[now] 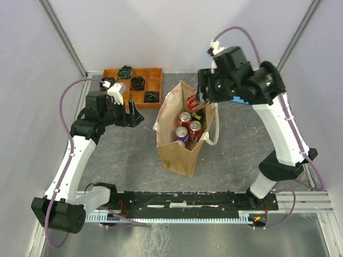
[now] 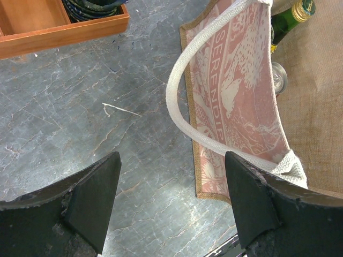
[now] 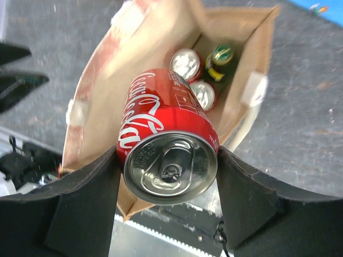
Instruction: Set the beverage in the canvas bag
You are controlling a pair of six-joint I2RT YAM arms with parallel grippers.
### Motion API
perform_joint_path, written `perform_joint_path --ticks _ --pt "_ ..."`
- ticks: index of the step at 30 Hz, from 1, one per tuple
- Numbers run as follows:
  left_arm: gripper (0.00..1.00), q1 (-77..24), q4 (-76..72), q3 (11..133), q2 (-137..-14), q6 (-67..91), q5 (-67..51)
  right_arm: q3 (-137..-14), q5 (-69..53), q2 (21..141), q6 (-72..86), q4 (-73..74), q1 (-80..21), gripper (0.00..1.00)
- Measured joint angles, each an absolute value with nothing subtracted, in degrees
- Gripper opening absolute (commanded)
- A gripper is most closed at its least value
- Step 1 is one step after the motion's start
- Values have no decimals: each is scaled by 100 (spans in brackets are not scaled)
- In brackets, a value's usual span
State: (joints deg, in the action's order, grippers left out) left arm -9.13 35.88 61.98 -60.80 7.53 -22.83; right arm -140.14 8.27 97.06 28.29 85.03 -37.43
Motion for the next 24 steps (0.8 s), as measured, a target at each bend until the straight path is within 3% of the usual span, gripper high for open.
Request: perform_joint_path --ticks 11,24 --pt "85 -913 3599 6198 -6080 753 -2279 -11858 930 9815 3114 8462 -5229 0" --pt "85 -913 3638 6198 -6034 751 -2279 -11157 902 9935 3323 8488 -5953 0"
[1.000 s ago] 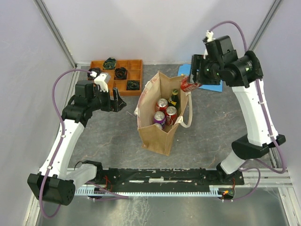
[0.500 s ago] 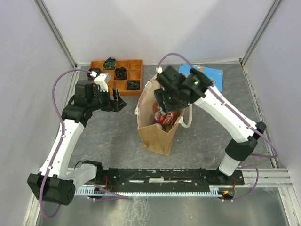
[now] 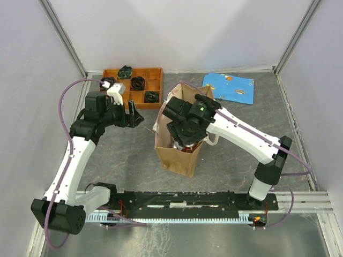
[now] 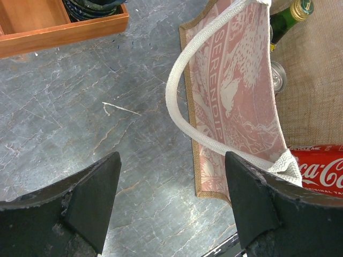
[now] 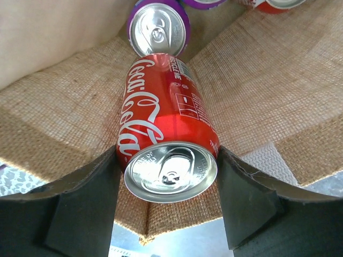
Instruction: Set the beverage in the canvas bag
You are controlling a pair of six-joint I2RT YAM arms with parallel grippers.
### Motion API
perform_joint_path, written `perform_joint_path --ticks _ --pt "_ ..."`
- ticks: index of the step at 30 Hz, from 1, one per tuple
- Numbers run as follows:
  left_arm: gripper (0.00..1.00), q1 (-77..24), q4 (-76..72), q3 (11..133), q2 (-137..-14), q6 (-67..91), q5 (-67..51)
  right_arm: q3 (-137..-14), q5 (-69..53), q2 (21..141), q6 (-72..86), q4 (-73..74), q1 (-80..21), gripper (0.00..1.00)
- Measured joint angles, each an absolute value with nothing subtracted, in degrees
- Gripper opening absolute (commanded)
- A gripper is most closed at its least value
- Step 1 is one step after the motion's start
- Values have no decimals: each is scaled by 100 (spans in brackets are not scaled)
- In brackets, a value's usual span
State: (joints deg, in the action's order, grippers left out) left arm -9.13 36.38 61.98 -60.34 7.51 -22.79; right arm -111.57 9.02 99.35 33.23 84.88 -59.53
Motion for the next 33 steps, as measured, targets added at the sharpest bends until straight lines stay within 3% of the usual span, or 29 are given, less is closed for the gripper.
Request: perform_joint_path --ticks 25,33 --pt "84 -932 3977 6257 -5824 596 -2681 -10895 812 10589 3288 8731 -6086 0" --pt "84 -1872 4567 6641 -5808 401 -3199 -11170 934 10589 3319 8831 -6086 0"
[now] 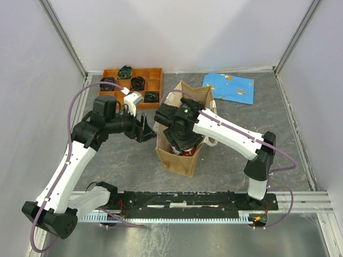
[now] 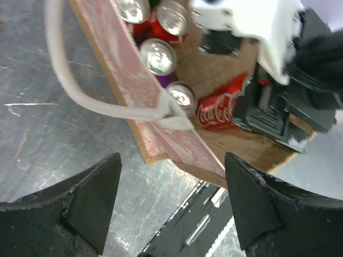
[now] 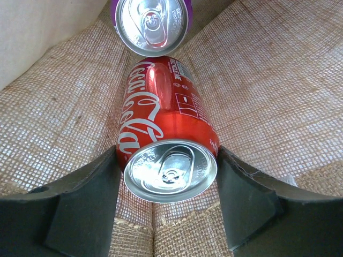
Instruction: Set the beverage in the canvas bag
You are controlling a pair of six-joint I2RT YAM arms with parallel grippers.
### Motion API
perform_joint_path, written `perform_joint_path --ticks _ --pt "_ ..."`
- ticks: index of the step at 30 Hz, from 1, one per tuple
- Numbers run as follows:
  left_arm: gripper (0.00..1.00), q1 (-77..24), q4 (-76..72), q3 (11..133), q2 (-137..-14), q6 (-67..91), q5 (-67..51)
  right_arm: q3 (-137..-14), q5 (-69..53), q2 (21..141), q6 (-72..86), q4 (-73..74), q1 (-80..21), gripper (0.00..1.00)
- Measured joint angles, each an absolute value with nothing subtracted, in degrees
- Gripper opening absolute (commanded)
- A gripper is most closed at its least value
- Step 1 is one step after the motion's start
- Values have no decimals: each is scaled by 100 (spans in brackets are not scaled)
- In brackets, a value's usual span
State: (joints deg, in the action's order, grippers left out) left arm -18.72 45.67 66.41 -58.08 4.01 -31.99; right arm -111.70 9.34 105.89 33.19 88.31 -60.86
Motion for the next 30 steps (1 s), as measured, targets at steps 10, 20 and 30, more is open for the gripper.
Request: perform_joint_path --ticks 10,20,30 --pt "84 -2165 4670 6549 -5736 399 -3026 -10355 773 10608 3271 8447 -6040 0" --pt "84 -2165 4593 6460 -5734 403 -2637 -9146 716 10573 3275 7365 -5900 0" --pt "84 -2163 4484 6453 -5734 403 -2394 -8062 886 9959 3374 6125 -5874 0"
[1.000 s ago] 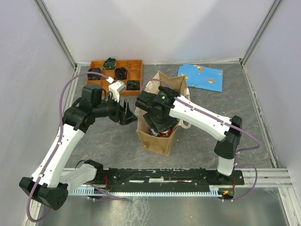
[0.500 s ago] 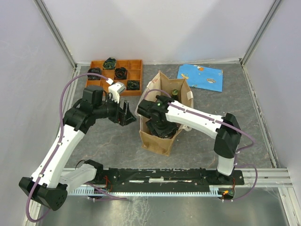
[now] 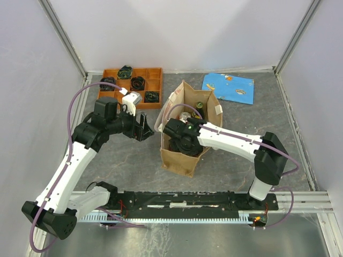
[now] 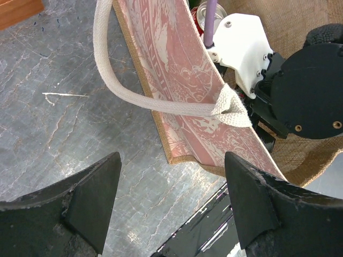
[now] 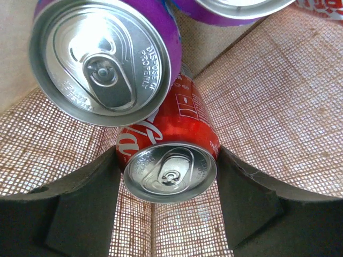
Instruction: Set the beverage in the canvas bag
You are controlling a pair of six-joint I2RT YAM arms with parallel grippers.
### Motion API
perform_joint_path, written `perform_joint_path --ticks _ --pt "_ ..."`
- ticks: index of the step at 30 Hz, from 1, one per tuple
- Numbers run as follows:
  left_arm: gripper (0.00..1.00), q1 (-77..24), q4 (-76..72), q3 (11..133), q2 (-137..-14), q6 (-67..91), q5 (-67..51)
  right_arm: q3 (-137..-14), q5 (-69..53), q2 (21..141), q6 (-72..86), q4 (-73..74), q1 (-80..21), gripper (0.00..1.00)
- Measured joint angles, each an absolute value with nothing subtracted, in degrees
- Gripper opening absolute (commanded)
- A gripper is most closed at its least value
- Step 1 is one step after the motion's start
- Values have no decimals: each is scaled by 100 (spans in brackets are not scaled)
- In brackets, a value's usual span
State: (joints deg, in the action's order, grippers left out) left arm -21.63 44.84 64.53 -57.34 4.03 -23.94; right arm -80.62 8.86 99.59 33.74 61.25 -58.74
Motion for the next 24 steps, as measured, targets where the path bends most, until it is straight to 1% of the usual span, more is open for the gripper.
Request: perform_joint_path --ticks 1,2,3,4,7,10,14,24 --pt "85 -2163 4484 6453 -5736 403 -2392 -7983 913 9904 3382 6025 -5874 0" --pt "85 -2163 4484 6453 -5736 403 -2388 -7944 928 9878 3385 5970 -5874 4" --pt "85 -2163 4482 6453 -5736 403 -2386 -7898 952 9845 3385 5896 -5874 13" --pt "85 -2163 4484 6453 -5736 403 -2383 -7878 963 9830 3385 5854 -5874 24" --pt "86 -2163 4480 6453 -5739 403 -2381 -7865 996 9817 3385 5806 -5874 53" --pt "87 -2163 4453 6453 -5747 403 -2379 -7896 1011 9817 3382 5826 -5876 76" --pt "87 -2163 4407 6453 -5771 403 -2377 -7966 1055 9821 3378 5933 -5876 98" --pt "87 -2163 4364 6453 -5808 403 -2377 -8597 1223 9830 3328 6519 -5872 99"
